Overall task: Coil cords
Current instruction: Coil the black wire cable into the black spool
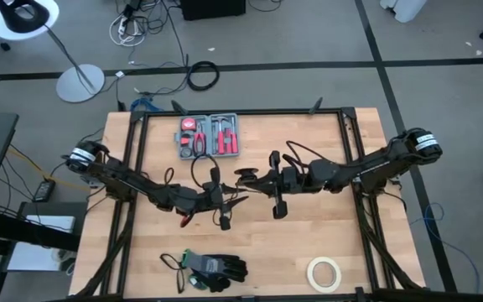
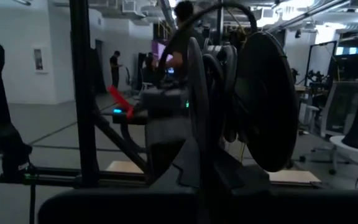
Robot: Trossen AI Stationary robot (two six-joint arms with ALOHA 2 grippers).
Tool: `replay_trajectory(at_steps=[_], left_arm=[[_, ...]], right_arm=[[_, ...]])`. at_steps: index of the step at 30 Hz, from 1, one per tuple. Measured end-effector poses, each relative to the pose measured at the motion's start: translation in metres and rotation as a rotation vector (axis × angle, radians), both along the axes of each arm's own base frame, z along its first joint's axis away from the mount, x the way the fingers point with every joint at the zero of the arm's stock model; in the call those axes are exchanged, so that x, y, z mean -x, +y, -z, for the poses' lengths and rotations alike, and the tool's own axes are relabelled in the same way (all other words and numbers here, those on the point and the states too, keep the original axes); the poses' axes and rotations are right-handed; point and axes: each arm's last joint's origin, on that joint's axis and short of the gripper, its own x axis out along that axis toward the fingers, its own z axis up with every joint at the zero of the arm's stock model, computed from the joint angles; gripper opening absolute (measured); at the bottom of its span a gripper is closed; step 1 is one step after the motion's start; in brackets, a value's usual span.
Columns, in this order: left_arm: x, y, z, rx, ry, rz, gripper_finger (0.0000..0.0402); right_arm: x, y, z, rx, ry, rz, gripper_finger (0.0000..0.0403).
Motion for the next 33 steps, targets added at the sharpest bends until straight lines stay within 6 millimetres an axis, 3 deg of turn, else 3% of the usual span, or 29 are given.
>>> replay_trajectory(at_steps=[5,12,20,26,33], left_arm=[[0.009,-0.014,-0.005,-0.052,0.017,0.000,0.0096],[0.033,-0.031,-0.021,-0.140,0.058,-0.147,0.0096],[0.043,-0.033,-0.032,-0.147,0.041,-0.164,0.0096],[0.024,-0.029,-0.050,-0.103,0.158,0.016,0.0096],[0.008,-0.011,-0.074,-0.003,0.275,0.053,0.0096]], right_arm=[[0.004,0.007,0.003,0.037,0.054,0.067,0.0000],[0.016,0.007,-0.003,0.052,0.127,0.126,0.0000],[0.021,0.007,0.000,0.035,0.188,0.119,0.0000],[0.020,0.008,0.007,0.018,0.255,0.089,0.0000],[0.020,0.009,0.008,0.012,0.258,0.072,0.0000]])
